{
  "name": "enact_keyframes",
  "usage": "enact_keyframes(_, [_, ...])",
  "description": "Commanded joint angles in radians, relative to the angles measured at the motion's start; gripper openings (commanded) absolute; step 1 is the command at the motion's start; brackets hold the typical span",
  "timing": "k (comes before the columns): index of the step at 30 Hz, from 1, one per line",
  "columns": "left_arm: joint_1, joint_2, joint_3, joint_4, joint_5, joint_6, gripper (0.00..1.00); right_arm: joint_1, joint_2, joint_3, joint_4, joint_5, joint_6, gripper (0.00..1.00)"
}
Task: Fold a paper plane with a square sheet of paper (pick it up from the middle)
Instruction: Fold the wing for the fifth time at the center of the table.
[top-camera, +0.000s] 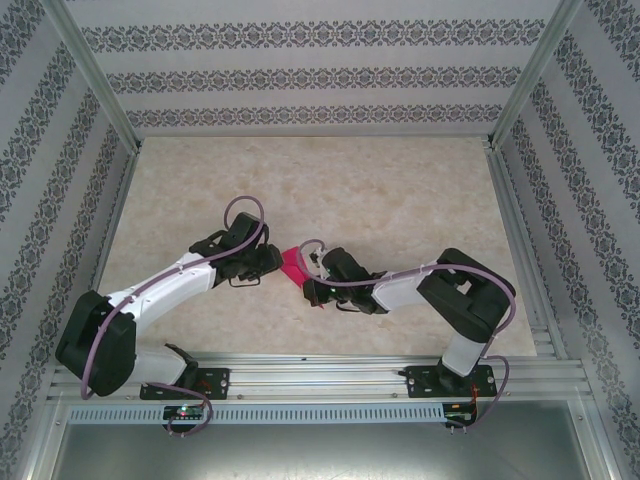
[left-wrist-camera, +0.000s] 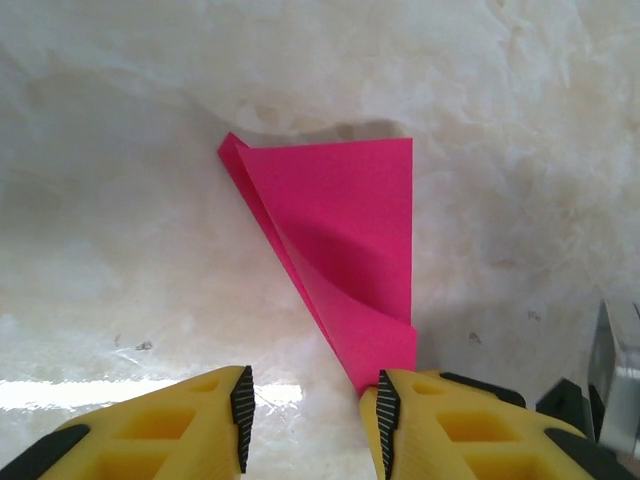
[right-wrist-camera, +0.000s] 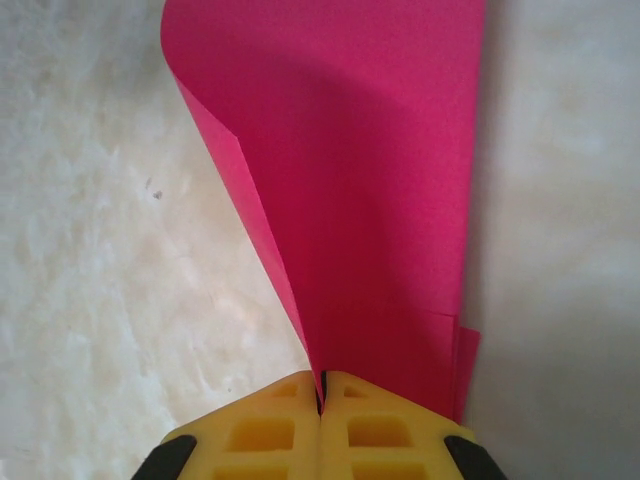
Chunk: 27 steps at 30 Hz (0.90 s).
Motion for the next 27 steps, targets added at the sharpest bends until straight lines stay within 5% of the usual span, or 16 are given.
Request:
enact_keyframes(1, [0.010, -0.034, -0.041, 0.106, 0.052, 0.051, 0.39, -0.020, 0.014, -0.001, 0.115, -0.112, 0.144, 0.00])
enact_keyframes(9, [0.010, -0.032, -0.075, 0.180, 0.089, 0.039, 0.46, -0.046, 0.058, -0.004, 0.220, -0.176, 0.250, 0.00])
enact_keyframes(13, [0.011, -0.008, -0.021, 0.099, 0.034, -0.024, 0.78, -0.042, 0.048, -0.009, 0.192, -0.138, 0.198, 0.00])
enact_keyframes(15, [0.012, 0.030, 0.012, 0.063, 0.032, -0.058, 0.86, -0.033, 0.039, -0.003, 0.159, -0.113, 0.156, 0.00])
enact_keyframes(27, [0.056, 0.291, 0.178, -0.111, 0.121, -0.154, 0.82, 0.093, -0.031, -0.011, 0.092, 0.157, -0.152, 0.00])
